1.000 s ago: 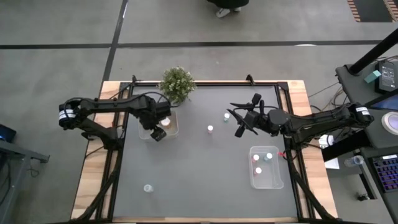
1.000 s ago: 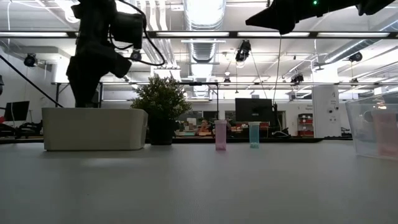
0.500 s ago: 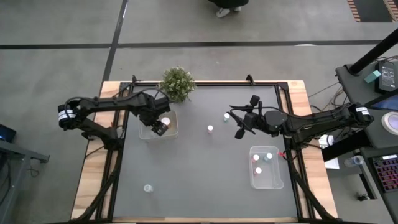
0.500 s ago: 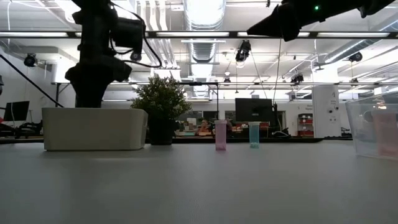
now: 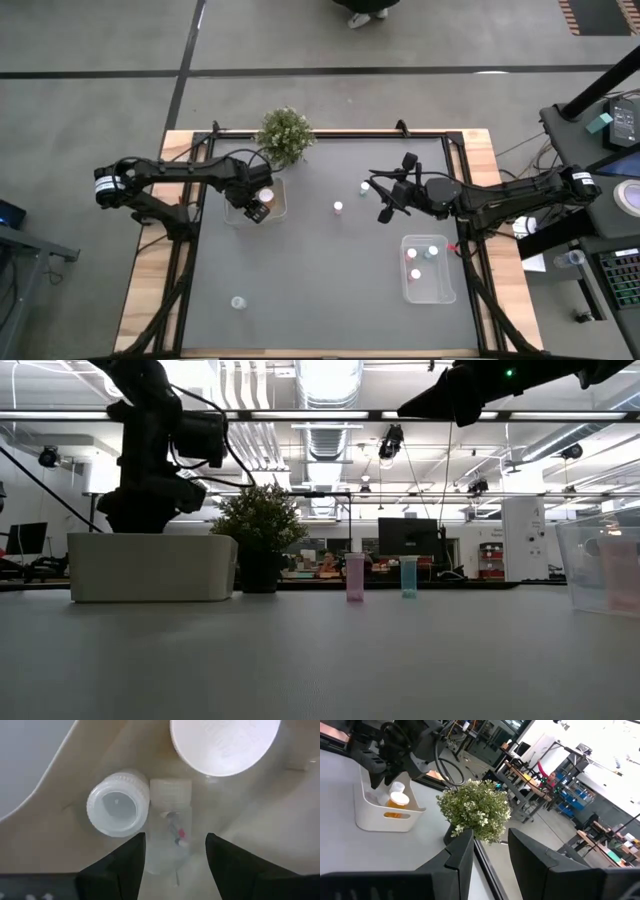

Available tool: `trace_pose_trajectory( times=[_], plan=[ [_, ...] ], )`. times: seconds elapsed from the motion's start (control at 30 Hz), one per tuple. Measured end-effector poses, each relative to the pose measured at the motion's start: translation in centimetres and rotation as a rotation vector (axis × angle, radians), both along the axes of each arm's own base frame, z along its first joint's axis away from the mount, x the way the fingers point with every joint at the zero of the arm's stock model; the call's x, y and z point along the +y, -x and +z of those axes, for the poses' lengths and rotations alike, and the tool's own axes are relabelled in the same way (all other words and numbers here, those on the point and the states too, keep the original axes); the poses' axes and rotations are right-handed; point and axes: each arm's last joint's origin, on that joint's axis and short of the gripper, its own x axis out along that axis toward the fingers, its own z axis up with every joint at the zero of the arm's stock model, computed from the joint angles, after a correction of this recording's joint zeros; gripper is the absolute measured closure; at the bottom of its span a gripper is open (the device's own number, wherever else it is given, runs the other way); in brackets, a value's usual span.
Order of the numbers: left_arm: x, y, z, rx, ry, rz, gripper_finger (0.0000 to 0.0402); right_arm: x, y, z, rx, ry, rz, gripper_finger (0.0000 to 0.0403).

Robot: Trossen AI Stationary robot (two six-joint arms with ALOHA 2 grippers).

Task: Pick and place medicine bottles into bin by pill shape (circle, oval)
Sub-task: Put the top transparent pill bottle into the gray bin

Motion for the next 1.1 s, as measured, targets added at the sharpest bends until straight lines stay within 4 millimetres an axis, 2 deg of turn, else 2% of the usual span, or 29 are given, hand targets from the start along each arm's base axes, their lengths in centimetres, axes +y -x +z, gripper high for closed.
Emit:
trace_pose_trajectory(
  times=[0.27,0.63,0.93,1.1],
  plan=[
    [-0.2,0.6,-1.5,0.018,0.003,0.002,0.0214,0.0,0.0,0.0,-0.003,-0.004,-0.001,0.0289],
    [-0.1,0.4,-2.9,-0.018,-0.014,0.001,0.0217,0.0,0.0,0.1,-0.008,-0.004,-0.001,0.0289],
    [-0.1,0.3,-3.1,-0.013,-0.026,-0.018,0.0275,0.0,0.0,0.2,-0.018,-0.003,-0.001,0.0289],
    [-0.1,0.3,-3.0,-0.011,-0.031,-0.018,0.0281,0.0,0.0,0.2,-0.018,-0.004,-0.001,0.0289]
  ],
)
